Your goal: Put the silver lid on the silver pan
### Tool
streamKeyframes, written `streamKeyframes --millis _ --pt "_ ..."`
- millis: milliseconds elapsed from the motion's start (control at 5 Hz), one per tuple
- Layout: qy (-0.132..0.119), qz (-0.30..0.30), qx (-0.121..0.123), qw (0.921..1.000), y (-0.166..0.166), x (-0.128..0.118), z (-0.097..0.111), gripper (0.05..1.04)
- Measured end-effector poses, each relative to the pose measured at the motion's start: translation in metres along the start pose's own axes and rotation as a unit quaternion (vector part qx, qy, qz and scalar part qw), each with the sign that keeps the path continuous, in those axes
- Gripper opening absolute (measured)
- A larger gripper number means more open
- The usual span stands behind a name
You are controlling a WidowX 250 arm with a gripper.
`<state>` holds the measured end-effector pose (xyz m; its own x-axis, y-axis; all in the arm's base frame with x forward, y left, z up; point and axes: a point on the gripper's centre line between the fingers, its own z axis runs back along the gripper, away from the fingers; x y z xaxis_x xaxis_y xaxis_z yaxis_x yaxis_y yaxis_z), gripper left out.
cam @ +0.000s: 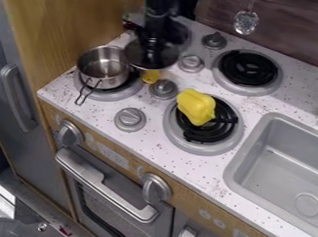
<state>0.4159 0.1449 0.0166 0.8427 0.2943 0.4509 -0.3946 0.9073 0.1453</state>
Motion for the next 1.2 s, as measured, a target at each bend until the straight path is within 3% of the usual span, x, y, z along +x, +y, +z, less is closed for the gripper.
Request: streamKeyframes --millis 400,800,1200 --pt "0.022 0.039 0.006 0.999 0.03 -0.003 -0.006 0.267" --pt "0.055 0.054 0.012 0.9969 0.051 -0.01 -0.025 0.267" --pt "0.063 0.064 0.009 0.9959 0.059 -0.01 -0.03 0.267"
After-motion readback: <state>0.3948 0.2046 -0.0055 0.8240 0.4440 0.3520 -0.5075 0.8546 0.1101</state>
